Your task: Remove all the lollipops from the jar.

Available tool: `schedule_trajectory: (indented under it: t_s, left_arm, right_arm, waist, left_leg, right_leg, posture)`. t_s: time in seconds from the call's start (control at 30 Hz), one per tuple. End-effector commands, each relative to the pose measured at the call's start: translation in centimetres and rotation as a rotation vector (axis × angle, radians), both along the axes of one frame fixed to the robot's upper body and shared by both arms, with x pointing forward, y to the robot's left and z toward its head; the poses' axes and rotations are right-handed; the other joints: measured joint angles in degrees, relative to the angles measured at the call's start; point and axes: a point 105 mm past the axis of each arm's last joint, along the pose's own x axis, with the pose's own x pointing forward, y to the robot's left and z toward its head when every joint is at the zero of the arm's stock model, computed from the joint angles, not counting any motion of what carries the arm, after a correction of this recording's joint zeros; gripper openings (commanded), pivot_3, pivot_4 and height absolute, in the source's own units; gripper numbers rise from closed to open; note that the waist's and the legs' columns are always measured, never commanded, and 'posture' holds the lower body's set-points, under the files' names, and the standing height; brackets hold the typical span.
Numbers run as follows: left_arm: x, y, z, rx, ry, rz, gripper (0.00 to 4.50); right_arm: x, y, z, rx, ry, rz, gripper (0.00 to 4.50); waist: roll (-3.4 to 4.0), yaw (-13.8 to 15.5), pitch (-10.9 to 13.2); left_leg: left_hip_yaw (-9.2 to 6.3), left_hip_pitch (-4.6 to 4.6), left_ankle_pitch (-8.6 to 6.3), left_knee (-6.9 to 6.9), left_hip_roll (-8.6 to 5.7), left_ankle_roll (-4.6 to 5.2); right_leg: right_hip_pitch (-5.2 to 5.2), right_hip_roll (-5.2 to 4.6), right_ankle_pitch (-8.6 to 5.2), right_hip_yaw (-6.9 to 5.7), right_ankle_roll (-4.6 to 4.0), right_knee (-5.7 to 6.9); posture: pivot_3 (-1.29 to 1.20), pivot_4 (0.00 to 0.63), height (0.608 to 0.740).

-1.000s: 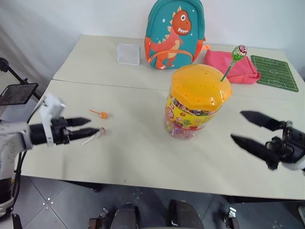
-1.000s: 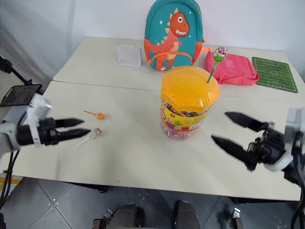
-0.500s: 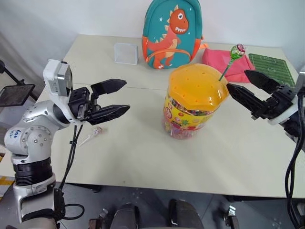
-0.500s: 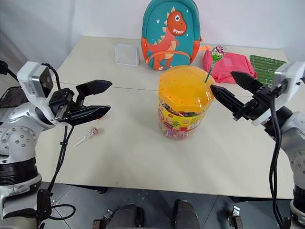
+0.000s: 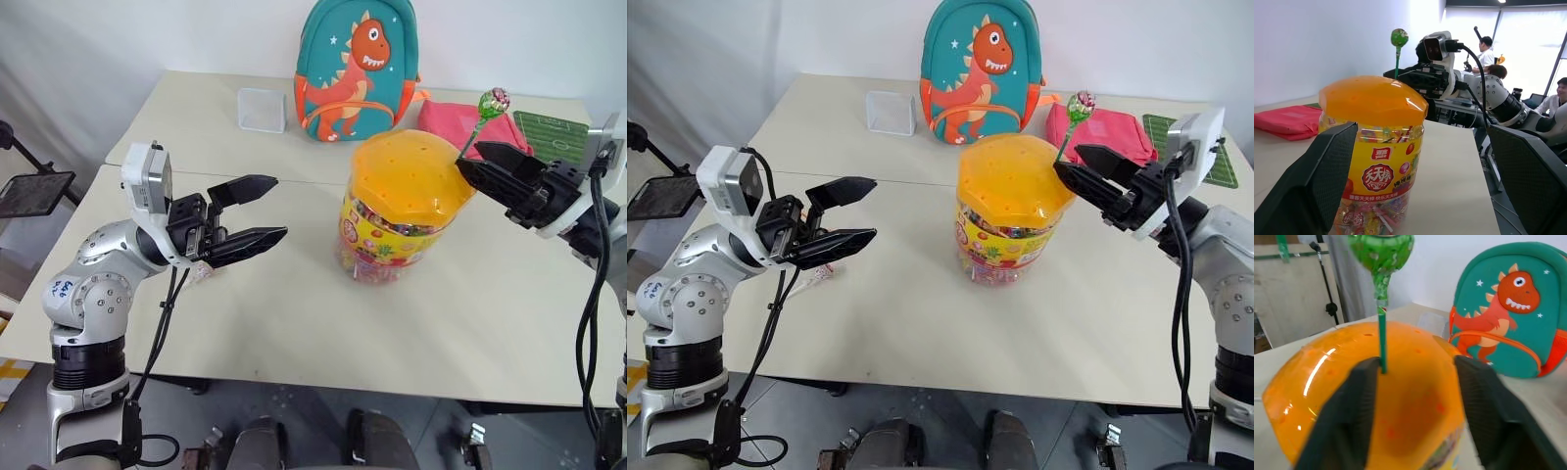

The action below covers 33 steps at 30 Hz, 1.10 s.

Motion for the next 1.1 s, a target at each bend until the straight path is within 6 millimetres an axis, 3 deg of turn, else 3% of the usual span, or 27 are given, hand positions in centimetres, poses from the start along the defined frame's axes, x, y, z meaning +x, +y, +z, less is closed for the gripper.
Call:
schedule_trajectory:
  t_s: [0.03, 0.17, 0.3, 0.4, 0.5, 0.63, 0.77, 0.87, 0.97, 1.1]
  left_arm:
    - [-0.6, -0.4, 1.1, -0.019, -0.072, -0.015, 4.5]
    - [-0.5, -0.3, 1.4, -0.037, -0.08, -0.009, 4.5]
    - [-0.5, -0.3, 1.3, -0.041, -0.079, -0.012, 4.5]
    - [-0.6, -0.8, 1.7, -0.069, -0.096, -0.034, 4.5]
    - [-0.9, -1.3, 2.0, -0.09, -0.13, -0.067, 4.5]
    - [-1.2, -2.1, 1.8, -0.08, -0.123, -0.119, 4.5]
    - [-2.4, -2.9, 0.9, -0.005, -0.121, -0.214, 4.5]
    - [-3.1, -3.7, -0.8, 0.112, -0.136, -0.288, 4.5]
    - [-3.0, -4.5, -2.2, 0.166, -0.144, -0.321, 4.5]
    - [-3.1, -4.8, -3.6, 0.239, -0.16, -0.357, 4.5]
  right_arm:
    - [-0.3, 0.1, 1.1, 0.009, -0.054, 0.017, 1.22]
    - [-0.5, 0.3, 1.6, 0.029, -0.076, 0.049, 0.01]
    - [-0.8, 0.5, 1.9, 0.048, -0.095, 0.087, 0.01]
    - [-1.3, -0.2, 3.6, 0.15, -0.161, 0.097, 0.01]
    - [-2.1, -2.5, 6.3, 0.264, -0.226, 0.043, 0.01]
    - [-2.4, -6.8, 7.3, 0.279, -0.137, -0.119, 0.01]
    - [-2.5, -12.8, 3.4, 0.111, 0.177, -0.452, 0.01]
    - [-3.4, -15.6, -0.2, -0.055, 0.377, -0.654, 0.01]
    - [-4.7, -16.9, -5.0, -0.262, 0.604, -0.744, 0.01]
    - [-5.8, -17.6, -8.7, -0.387, 0.733, -0.75, 0.01]
  waist:
    - [0.0, 0.0, 0.0]
    - [0.0, 0.1, 0.0]
    - [0.0, 0.0, 0.0]
    - [0.01, 0.0, 0.0]
    - [0.02, 0.2, 0.0]
    - [0.02, 0.3, 0.0]
    - [0.02, 0.4, 0.0]
    - [0.08, 0.2, 0.0]
    - [0.12, 0.1, 0.0]
    - [0.13, -0.1, 0.0]
  left_leg:
    - [0.01, 0.0, 0.0, 0.0, 0.0, 0.0]
    - [-0.01, -0.01, 0.0, 0.02, 0.0, 0.0]
    - [-0.01, -0.01, 0.0, 0.0, -0.01, 0.0]
    - [0.0, 0.0, 0.0, 0.0, 0.0, 0.0]
    - [-0.01, -0.03, 0.0, 0.01, -0.01, 0.0]
    - [-0.08, -0.05, 0.0, -0.02, -0.02, 0.0]
    - [-0.08, -0.06, -0.03, -0.07, -0.03, 0.06]
    - [0.01, -0.06, -0.04, -0.11, -0.02, 0.07]
    - [0.16, 0.02, -0.04, -0.13, -0.01, 0.07]
    - [0.3, 0.04, -0.03, -0.06, 0.01, 0.07]
  right_leg:
    - [0.0, 0.0, 0.0, 0.0, 0.0, 0.0]
    - [0.01, 0.0, 0.0, 0.0, 0.0, 0.0]
    - [0.01, 0.0, 0.0, 0.0, 0.0, -0.01]
    - [0.01, 0.0, 0.0, -0.01, 0.0, -0.01]
    - [0.01, 0.0, 0.0, -0.01, 0.0, -0.02]
    - [0.01, -0.01, 0.0, -0.05, 0.0, -0.02]
    - [0.03, -0.02, 0.0, -0.08, 0.0, -0.09]
    - [0.04, -0.01, 0.0, -0.07, 0.0, -0.2]
    - [0.05, 0.0, 0.0, 0.0, 0.0, -0.28]
    - [0.06, 0.03, 0.0, 0.13, 0.0, -0.37]
  posture:
    - [0.0, 0.15, 0.74]
    - [0.0, 0.15, 0.74]
    - [0.0, 0.15, 0.74]
    - [0.0, 0.15, 0.74]
    - [0.0, 0.15, 0.74]
    - [0.0, 0.15, 0.74]
    - [0.0, 0.15, 0.74]
    - [0.0, 0.15, 0.74]
    - [0.0, 0.15, 0.74]
    - [0.0, 0.15, 0.74]
